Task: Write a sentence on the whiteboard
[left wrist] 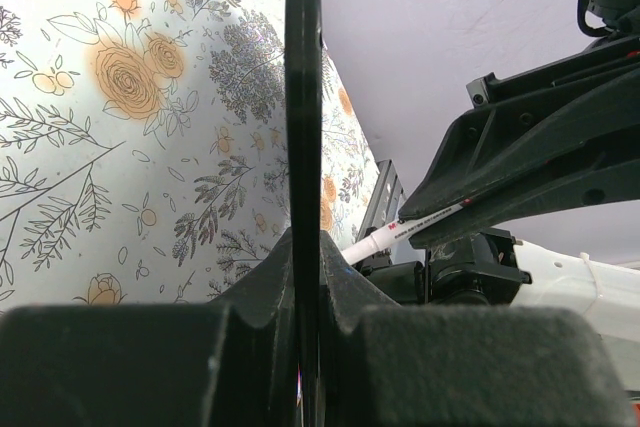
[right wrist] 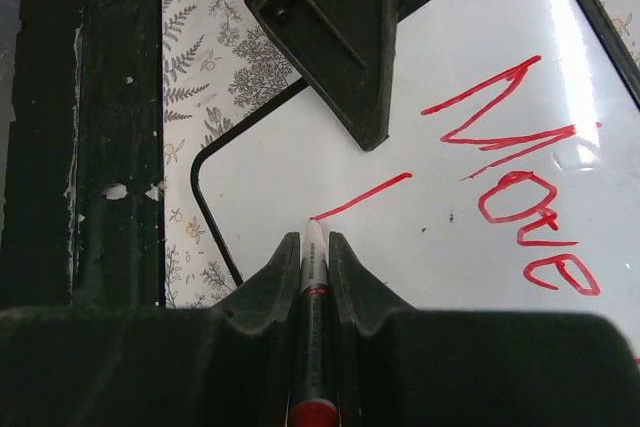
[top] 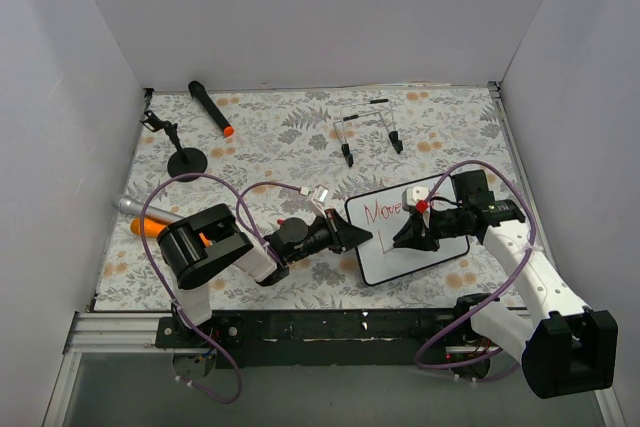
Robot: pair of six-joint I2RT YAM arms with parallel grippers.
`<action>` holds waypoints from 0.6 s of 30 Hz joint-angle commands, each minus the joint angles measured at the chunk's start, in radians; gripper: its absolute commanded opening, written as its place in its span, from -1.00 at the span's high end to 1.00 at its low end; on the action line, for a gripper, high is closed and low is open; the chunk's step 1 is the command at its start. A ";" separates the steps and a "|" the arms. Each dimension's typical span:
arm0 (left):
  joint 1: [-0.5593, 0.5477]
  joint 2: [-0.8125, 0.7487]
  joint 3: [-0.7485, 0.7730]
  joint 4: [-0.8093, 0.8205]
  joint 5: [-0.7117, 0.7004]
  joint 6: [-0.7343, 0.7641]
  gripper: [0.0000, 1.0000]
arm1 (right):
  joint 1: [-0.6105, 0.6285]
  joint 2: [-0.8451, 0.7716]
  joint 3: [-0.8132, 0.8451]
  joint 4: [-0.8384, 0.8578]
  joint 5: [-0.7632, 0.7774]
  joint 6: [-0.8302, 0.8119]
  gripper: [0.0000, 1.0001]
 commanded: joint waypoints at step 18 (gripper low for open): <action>-0.011 -0.011 0.020 0.136 0.011 0.006 1.00 | 0.012 0.027 0.119 0.137 -0.013 0.150 0.97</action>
